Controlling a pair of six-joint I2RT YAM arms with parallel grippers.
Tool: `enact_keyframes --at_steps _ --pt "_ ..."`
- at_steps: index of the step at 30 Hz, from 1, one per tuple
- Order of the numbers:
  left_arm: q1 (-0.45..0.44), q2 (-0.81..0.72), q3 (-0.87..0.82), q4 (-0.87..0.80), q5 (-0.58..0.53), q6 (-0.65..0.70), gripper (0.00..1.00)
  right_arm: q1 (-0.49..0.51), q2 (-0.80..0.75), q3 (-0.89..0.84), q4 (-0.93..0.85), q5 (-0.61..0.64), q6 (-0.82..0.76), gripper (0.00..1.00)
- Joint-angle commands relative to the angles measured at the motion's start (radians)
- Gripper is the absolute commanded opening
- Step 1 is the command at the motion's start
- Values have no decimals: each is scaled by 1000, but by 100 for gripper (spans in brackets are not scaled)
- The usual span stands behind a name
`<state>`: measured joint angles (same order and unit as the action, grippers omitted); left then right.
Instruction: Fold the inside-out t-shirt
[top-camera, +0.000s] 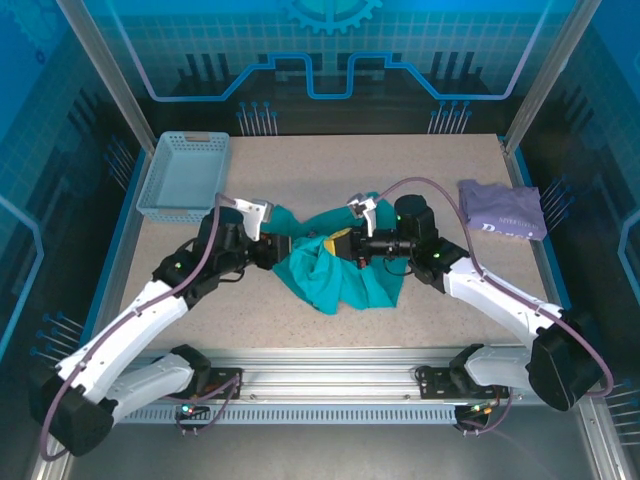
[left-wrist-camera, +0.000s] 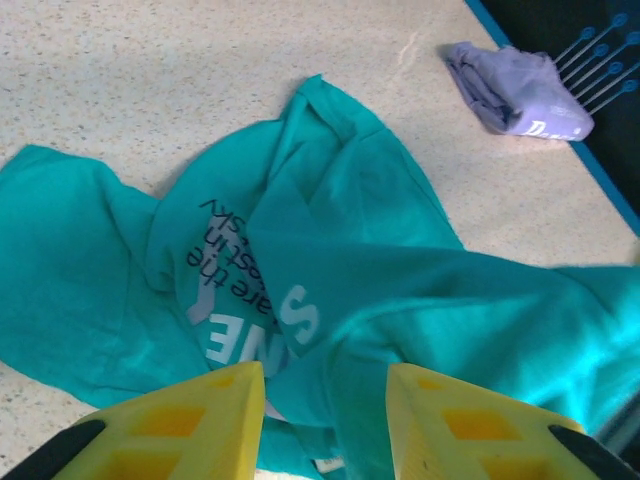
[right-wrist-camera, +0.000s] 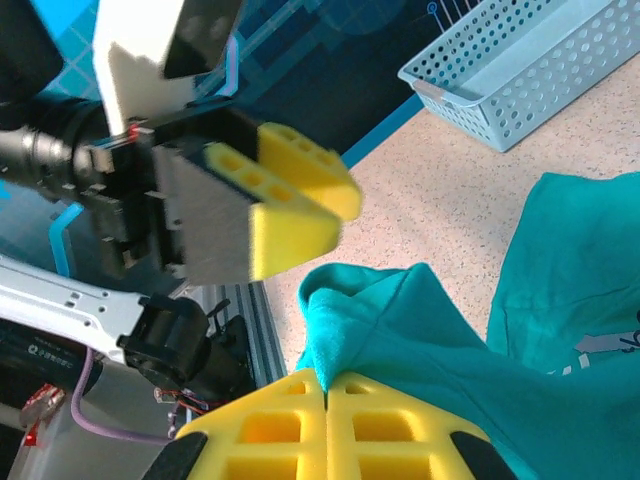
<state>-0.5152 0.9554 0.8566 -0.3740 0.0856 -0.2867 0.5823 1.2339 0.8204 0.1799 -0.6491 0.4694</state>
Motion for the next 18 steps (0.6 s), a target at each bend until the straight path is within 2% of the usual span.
enact_keyframes --at_steps 1,5,9,14,18 --pt "-38 -67 6 -29 35 -35 39 7 -2 -17 79 42 67 0" --pt "-75 -79 11 -17 104 -89 39 4 -15 -23 75 81 77 0" --pt "-132 -50 9 30 99 -147 43 5 -26 -30 73 95 78 0" --pt "-136 54 27 47 53 -227 46 4 -45 -44 84 98 75 0" --pt "-135 121 35 100 75 -260 50 5 -66 -55 79 104 67 0"
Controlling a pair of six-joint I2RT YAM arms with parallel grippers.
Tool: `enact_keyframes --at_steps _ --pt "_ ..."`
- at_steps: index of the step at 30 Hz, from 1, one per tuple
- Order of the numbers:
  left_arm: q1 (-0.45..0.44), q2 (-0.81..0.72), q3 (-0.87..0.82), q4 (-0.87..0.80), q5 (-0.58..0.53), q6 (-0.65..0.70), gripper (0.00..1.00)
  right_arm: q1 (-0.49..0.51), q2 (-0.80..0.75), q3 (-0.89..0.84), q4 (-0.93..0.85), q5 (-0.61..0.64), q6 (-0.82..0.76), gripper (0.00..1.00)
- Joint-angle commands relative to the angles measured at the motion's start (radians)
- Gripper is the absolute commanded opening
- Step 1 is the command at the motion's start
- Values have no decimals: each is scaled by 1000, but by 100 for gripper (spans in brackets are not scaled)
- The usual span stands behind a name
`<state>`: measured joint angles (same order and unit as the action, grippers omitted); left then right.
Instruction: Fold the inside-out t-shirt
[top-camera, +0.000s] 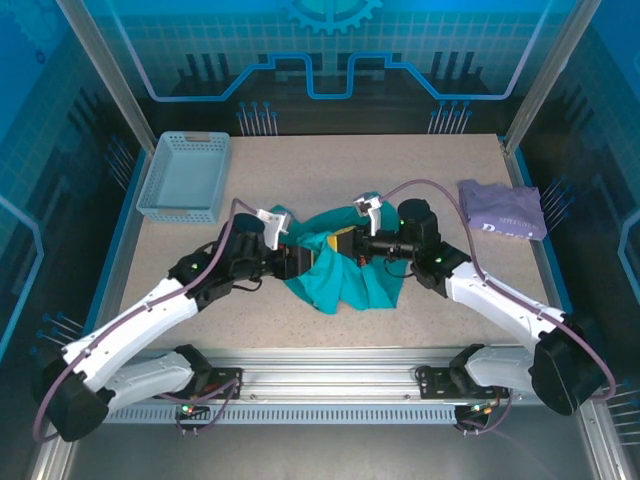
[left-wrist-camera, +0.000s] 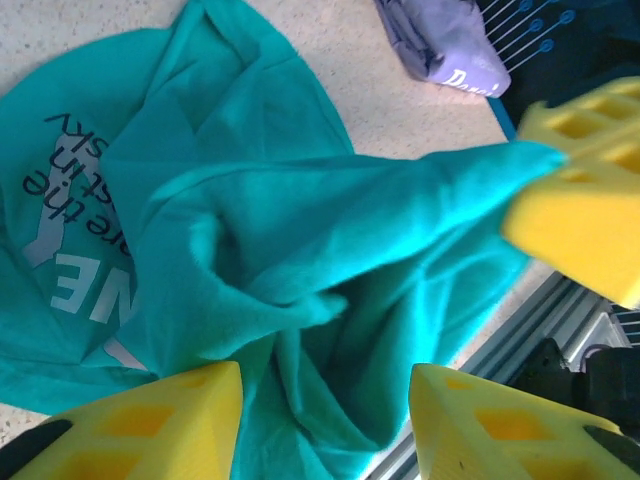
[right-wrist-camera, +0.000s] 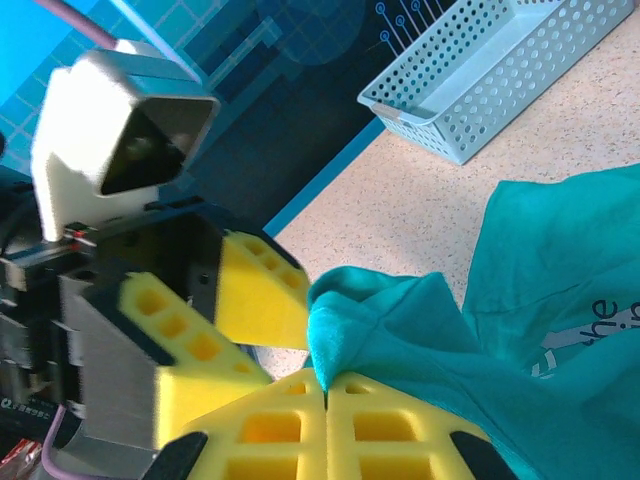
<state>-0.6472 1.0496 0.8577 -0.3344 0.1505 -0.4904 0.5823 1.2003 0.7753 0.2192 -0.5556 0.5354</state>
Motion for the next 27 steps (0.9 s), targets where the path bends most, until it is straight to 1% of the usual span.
enact_keyframes --at_steps 1,6,11,14,17,19,20,21,23,25,27 --pt "-3 41 36 74 23 -64 50 5 -35 -11 40 12 -1 0" --pt "-2 109 47 134 43 -87 53 5 -42 -21 42 4 -14 0" --pt "14 152 55 170 39 -93 51 6 -51 -42 82 -17 -23 0" --pt "30 169 51 210 58 -100 43 7 -59 -52 91 -28 -38 0" --pt "45 183 46 263 95 -101 30 7 -68 -66 92 -26 -53 0" --pt "57 190 46 297 140 -98 16 4 -79 -71 78 -13 -64 0" --pt "64 189 42 316 168 -93 8 1 -86 -71 62 -7 -77 0" --pt "72 179 33 339 198 -82 2 -2 -97 -69 36 -1 -96 0" --pt "91 149 14 377 262 -68 0 -17 -126 -65 -36 21 -151 0" --pt "119 100 -10 418 362 -57 0 -47 -159 -67 -100 44 -194 0" --pt "147 44 -43 487 483 -61 0 -93 -185 -73 -127 23 -206 0"
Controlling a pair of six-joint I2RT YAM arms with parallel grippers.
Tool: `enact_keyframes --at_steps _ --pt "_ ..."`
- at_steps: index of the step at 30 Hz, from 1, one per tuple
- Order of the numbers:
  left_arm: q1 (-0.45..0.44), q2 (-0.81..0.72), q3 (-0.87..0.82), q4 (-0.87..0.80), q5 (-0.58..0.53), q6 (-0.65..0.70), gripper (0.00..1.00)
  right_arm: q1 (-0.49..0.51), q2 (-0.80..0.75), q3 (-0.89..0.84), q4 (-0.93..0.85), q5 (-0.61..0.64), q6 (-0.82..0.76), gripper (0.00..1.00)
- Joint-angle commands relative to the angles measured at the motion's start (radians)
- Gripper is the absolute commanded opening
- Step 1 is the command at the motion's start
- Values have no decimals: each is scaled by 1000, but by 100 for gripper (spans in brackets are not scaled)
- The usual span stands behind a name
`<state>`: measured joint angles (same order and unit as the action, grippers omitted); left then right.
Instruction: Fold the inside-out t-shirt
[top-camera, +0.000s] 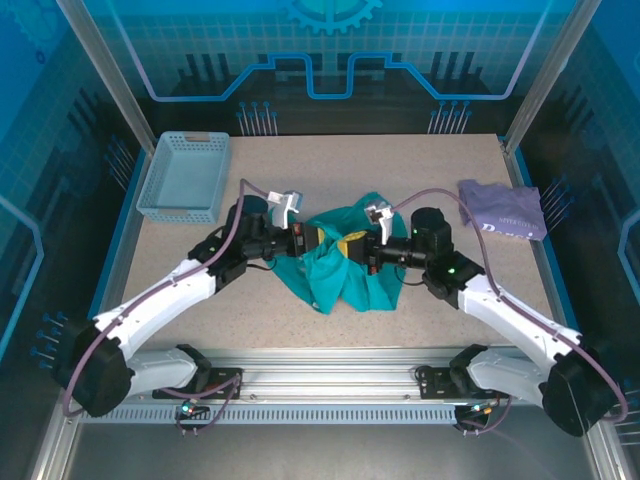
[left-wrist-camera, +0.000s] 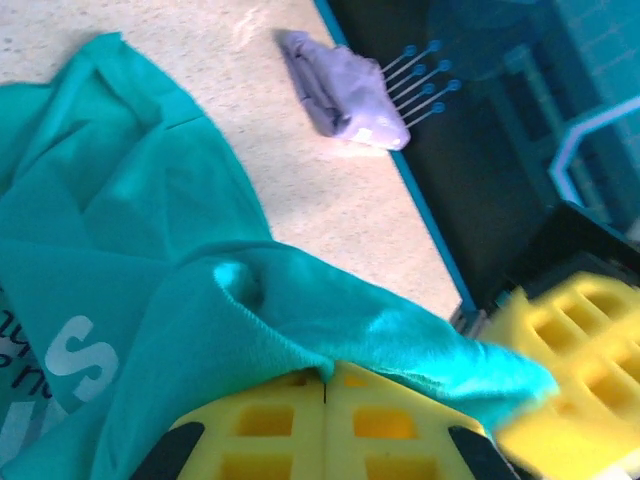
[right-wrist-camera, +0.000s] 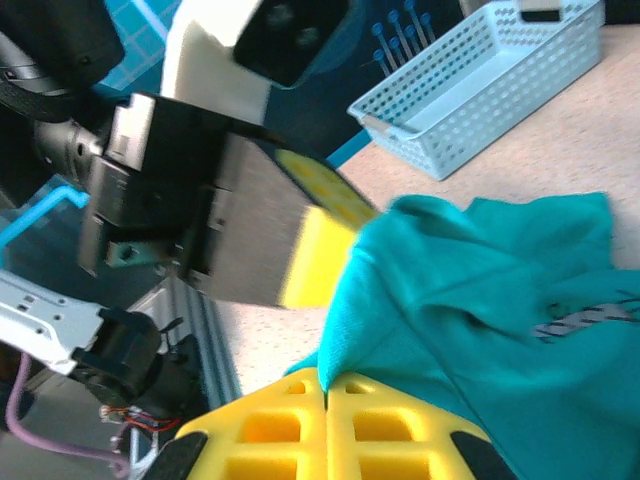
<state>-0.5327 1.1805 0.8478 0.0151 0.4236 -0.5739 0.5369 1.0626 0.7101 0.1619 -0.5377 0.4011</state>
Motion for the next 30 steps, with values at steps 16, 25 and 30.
enact_keyframes --at_steps 16,25,30 --pt "62 -179 -55 232 476 79 0 14 -75 108 -405 193 -283 34" --pt "62 -182 -33 154 445 126 0 135 -169 127 -464 282 -464 49" --pt "62 -183 -32 151 448 124 0 196 -148 142 -425 292 -509 52"
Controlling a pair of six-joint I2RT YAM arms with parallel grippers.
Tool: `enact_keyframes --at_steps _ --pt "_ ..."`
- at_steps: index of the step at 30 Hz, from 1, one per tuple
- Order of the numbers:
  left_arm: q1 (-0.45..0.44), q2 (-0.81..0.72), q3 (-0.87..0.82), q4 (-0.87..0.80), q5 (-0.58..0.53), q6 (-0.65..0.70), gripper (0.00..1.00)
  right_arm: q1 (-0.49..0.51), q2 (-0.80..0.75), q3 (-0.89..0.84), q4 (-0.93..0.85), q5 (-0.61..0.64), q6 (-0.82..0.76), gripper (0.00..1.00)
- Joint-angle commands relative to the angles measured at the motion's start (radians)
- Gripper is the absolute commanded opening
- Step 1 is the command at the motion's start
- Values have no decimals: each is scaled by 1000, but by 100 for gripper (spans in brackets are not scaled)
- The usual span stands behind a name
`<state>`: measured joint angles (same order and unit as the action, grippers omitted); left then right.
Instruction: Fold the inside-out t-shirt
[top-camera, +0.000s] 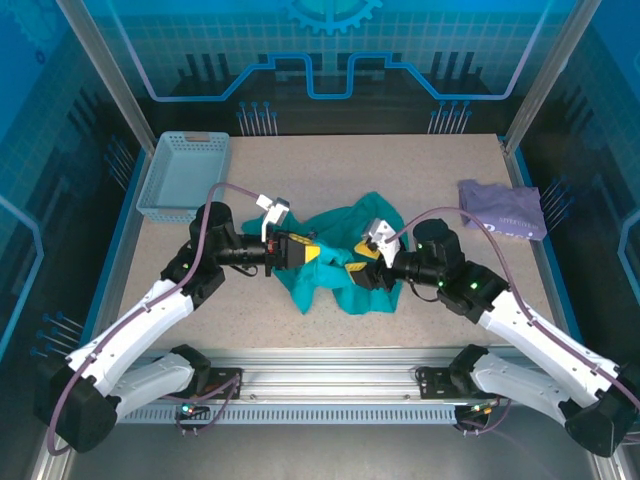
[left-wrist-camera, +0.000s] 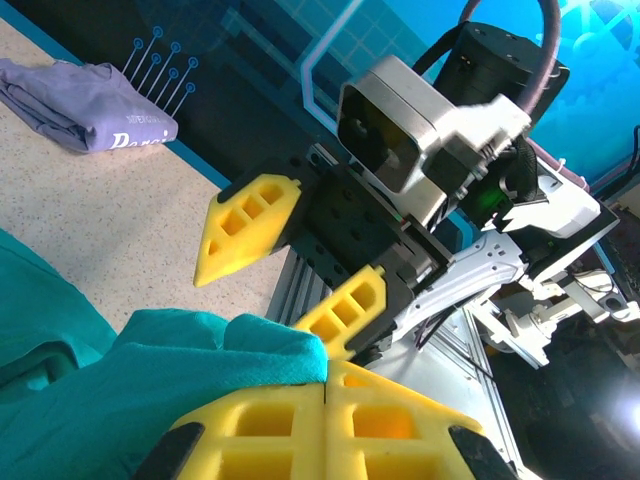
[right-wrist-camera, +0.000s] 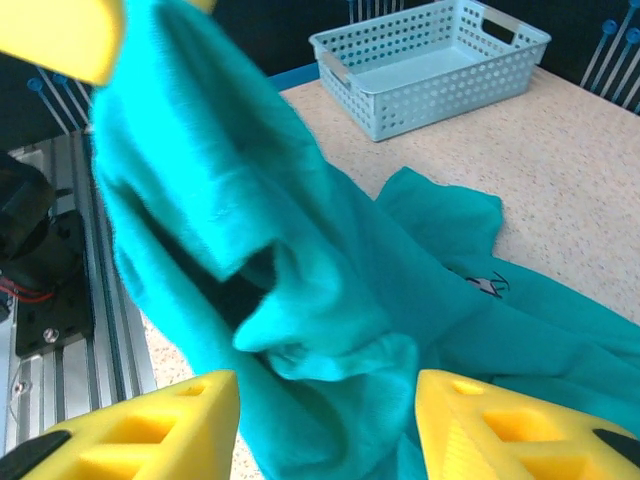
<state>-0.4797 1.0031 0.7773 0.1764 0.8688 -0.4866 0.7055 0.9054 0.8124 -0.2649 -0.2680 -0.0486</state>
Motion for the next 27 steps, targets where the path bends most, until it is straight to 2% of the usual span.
enact_keyframes --at_steps 1,5,8,13,15,18,23,27 --pt "9 -6 39 -11 4 37 0 33 20 48 5 35 -62 52" --pt "9 -4 37 -12 6 39 0 53 72 97 3 75 -79 51" --pt "9 -5 37 -16 4 41 0 62 96 115 1 91 -81 44" --pt "17 -4 40 -34 -28 34 0 66 85 115 -9 87 -80 8" --pt "34 -11 37 -34 -49 15 0 59 60 108 -24 88 -73 0" --pt "74 -35 14 -1 -65 -26 0 6 6 95 -29 25 -26 0" --pt "132 -78 -43 58 -70 -95 0 -143 -48 26 99 -219 149 0" --pt "138 -92 -65 3 -120 -73 0 -165 -11 -6 237 -322 279 0"
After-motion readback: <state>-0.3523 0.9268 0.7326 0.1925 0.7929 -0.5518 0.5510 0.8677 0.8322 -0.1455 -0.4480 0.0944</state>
